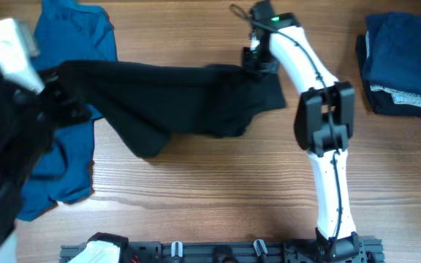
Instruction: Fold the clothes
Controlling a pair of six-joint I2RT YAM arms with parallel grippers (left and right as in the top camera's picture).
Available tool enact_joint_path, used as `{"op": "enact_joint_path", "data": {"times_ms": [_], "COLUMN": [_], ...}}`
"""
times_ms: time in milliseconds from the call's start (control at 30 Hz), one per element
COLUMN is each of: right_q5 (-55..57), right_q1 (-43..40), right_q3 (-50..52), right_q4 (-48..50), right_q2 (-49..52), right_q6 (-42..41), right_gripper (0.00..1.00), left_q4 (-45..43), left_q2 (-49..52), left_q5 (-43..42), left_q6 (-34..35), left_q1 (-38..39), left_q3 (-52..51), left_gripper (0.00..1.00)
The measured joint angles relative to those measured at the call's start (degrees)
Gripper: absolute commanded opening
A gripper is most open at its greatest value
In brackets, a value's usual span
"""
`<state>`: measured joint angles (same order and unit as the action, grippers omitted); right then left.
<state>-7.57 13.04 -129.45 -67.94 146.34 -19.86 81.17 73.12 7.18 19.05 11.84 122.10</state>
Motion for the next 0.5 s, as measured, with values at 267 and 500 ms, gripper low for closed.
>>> {"op": "enact_joint_path", "data": {"times_ms": [267,500], "right_q5": [-0.1,-2.3], "right_q1": [-8.8,-9.7], "right_q3": [0.1,0.5], "right_q4": [-12.9,-14.2], "right_q2": [0.0,0.0], "right_q6": [0.7,6.9], "right_gripper": [0.04,0.04], "left_q4": [5.9,10.6], "left_q2": [22.6,39.6], "left_q5": [-3.9,-4.3], "left_q6": [0.7,0.7], "left_q1": [0.0,0.3], "left_q3": [0.1,-0.2], "left_gripper": [0.04,0.04]}}
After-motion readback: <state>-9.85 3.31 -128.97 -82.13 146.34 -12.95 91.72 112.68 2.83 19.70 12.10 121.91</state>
